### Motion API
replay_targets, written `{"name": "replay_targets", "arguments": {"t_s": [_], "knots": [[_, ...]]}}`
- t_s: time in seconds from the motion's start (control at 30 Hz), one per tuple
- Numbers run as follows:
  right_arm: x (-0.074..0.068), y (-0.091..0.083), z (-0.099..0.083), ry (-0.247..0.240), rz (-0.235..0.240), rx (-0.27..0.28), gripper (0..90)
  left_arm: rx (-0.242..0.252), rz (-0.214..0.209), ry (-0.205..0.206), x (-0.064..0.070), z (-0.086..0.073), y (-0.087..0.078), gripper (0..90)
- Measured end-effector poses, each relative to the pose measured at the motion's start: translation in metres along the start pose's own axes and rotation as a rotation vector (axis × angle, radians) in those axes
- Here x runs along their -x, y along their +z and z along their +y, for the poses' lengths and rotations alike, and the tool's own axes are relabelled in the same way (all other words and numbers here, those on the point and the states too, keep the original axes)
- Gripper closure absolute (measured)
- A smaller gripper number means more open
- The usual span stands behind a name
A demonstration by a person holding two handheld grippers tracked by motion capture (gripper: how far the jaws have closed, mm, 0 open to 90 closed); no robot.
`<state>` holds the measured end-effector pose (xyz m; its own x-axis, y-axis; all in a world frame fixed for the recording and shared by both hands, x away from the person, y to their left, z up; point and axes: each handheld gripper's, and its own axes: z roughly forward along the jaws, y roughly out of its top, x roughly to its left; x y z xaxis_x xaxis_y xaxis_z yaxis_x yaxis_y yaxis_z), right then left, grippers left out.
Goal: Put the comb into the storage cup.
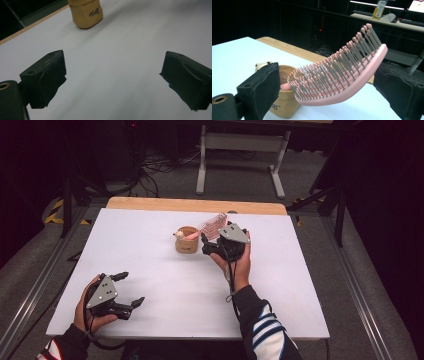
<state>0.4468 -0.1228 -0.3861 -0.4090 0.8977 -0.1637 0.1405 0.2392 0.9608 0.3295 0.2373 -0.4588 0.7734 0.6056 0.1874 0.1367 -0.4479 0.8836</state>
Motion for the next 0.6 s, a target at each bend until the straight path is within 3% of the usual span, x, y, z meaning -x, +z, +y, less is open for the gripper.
{"name": "replay_targets", "arguments": {"t_s": [0.6], "knots": [[0.001,-0.011,0.005,-0.056,0.035,0.004,8.1,-0.001,0.0,-0.001,-0.001,0.0,0.0,6.5]]}}
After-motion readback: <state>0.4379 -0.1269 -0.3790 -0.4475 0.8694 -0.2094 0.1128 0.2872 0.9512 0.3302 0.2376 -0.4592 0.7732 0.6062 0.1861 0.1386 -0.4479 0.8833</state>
